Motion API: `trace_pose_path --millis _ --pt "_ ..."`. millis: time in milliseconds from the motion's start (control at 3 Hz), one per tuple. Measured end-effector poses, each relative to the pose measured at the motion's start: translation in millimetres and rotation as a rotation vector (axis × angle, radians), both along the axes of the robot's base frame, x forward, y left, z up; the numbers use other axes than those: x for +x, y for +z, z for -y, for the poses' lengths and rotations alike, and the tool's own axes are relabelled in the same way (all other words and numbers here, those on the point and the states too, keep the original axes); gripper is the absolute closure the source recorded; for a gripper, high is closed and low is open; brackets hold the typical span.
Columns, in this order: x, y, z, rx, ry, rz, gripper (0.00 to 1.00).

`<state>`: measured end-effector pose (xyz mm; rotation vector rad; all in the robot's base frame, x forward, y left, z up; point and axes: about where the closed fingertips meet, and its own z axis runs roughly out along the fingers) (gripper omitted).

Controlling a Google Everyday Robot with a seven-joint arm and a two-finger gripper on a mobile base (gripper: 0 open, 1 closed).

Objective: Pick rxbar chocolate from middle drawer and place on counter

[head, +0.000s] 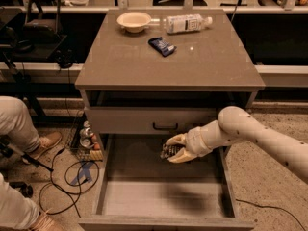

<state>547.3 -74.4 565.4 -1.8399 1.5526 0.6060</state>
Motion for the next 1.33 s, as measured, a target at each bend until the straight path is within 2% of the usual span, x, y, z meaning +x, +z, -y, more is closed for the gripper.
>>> trace_pose_path --millis 333,667,1000,1333 --pt "-2 2 1 0.0 -0.003 -0.001 1.0" --pt "-9 42 26 -0.004 -0.035 0.061 1.0" --pt "-14 124 60 -0.01 -0.045 0.174 1.0" --pt "-7 201 81 -0.029 -0.035 0.263 1.0"
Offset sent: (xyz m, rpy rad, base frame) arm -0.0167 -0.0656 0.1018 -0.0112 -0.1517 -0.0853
